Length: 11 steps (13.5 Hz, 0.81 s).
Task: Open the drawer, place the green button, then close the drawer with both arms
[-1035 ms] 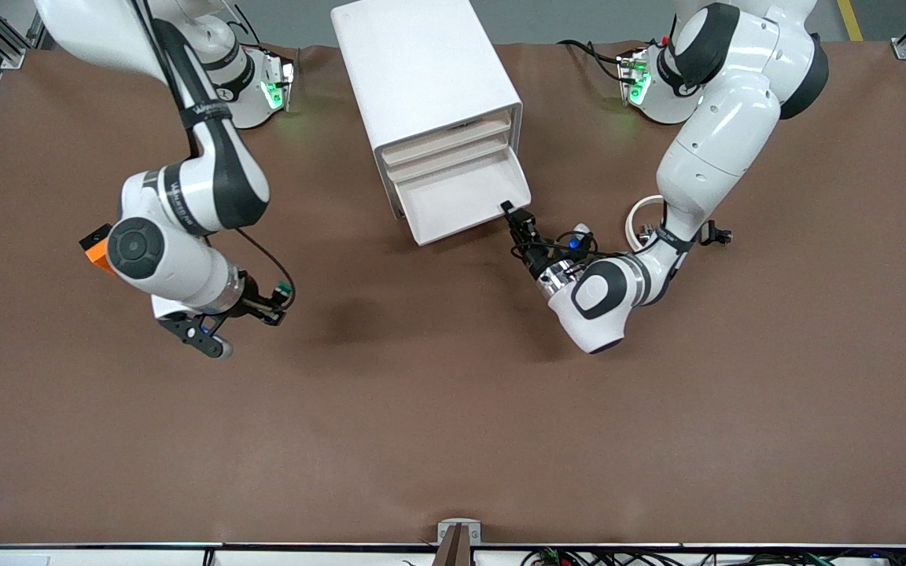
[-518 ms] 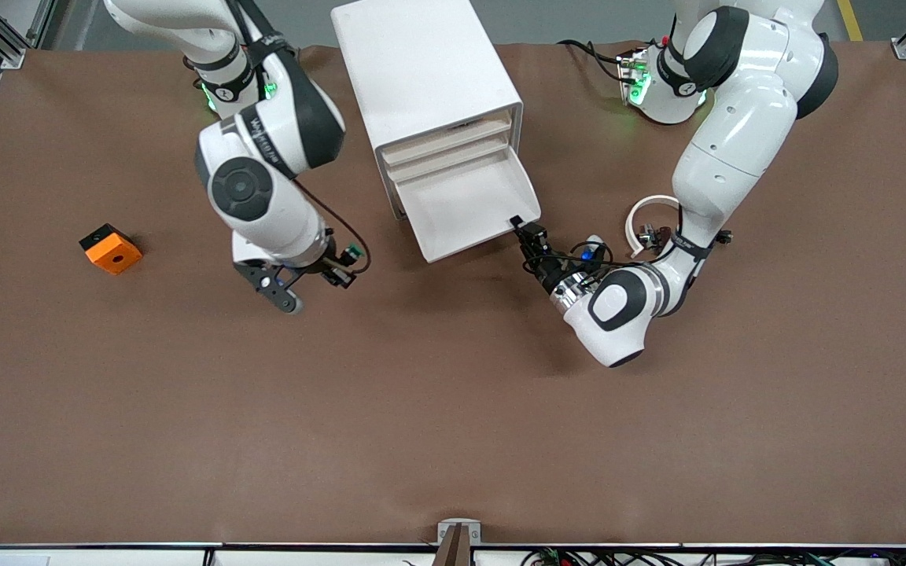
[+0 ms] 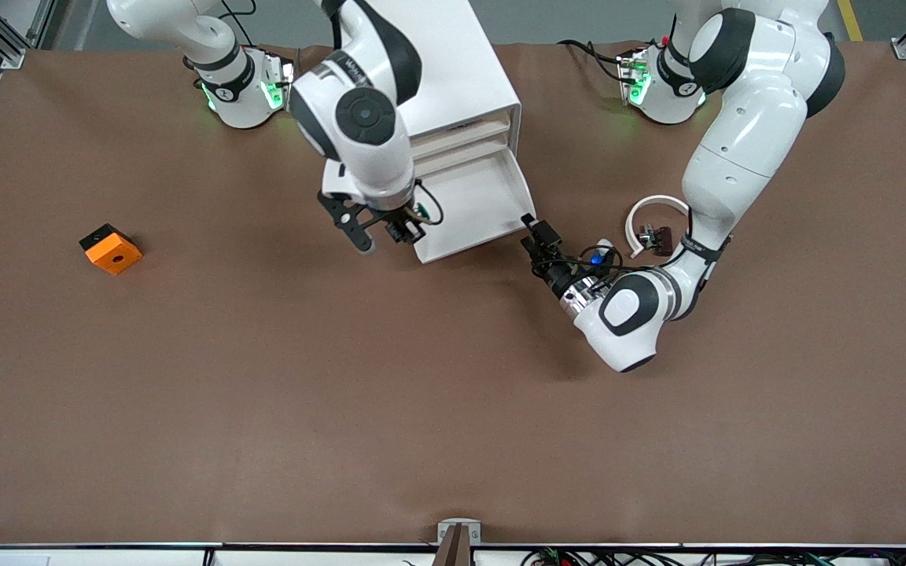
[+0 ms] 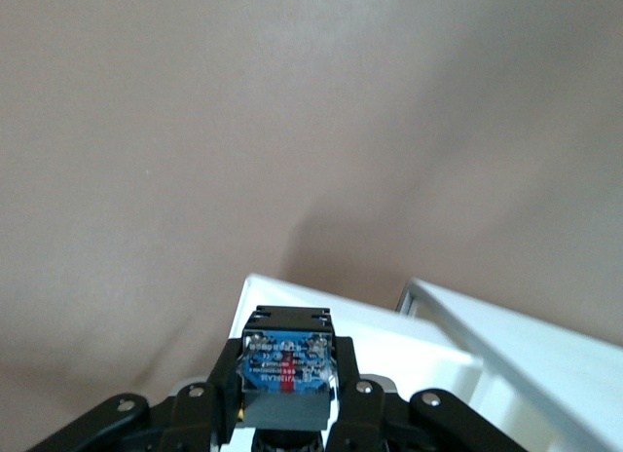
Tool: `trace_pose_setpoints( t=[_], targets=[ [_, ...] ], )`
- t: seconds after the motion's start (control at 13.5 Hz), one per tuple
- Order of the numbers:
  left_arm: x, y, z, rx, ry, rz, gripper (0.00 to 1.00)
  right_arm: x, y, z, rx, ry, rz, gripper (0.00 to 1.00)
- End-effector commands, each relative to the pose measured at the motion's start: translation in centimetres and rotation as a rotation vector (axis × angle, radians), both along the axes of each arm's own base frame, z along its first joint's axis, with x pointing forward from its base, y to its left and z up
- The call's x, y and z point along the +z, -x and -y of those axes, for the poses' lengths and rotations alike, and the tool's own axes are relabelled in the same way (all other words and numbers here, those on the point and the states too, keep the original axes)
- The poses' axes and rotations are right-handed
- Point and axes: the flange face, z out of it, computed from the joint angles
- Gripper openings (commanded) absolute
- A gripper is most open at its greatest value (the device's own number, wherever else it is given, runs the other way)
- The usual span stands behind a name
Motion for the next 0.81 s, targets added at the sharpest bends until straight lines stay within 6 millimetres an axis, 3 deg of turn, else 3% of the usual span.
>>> trace_pose_setpoints(
  t=[0.0,0.37,0.74],
  targets=[
    [1.5,-0.4,-0.2,-0.014,0.011,0.019,1.0,1.1,1.6,-2.4,-0.057,0.011,0.03,0.0],
    [5.6,-1.0,-0.2,-0.114,0.113,0.157,1.0,-0.6,4.9,-5.9,-0.118,0.055,0.058,0.0],
    [8.2,-3.7,-3.3,-0.345,0.231,0.433,1.0,-3.5,6.6,-9.4,-0.215,0.065,0.086,0.0]
  ],
)
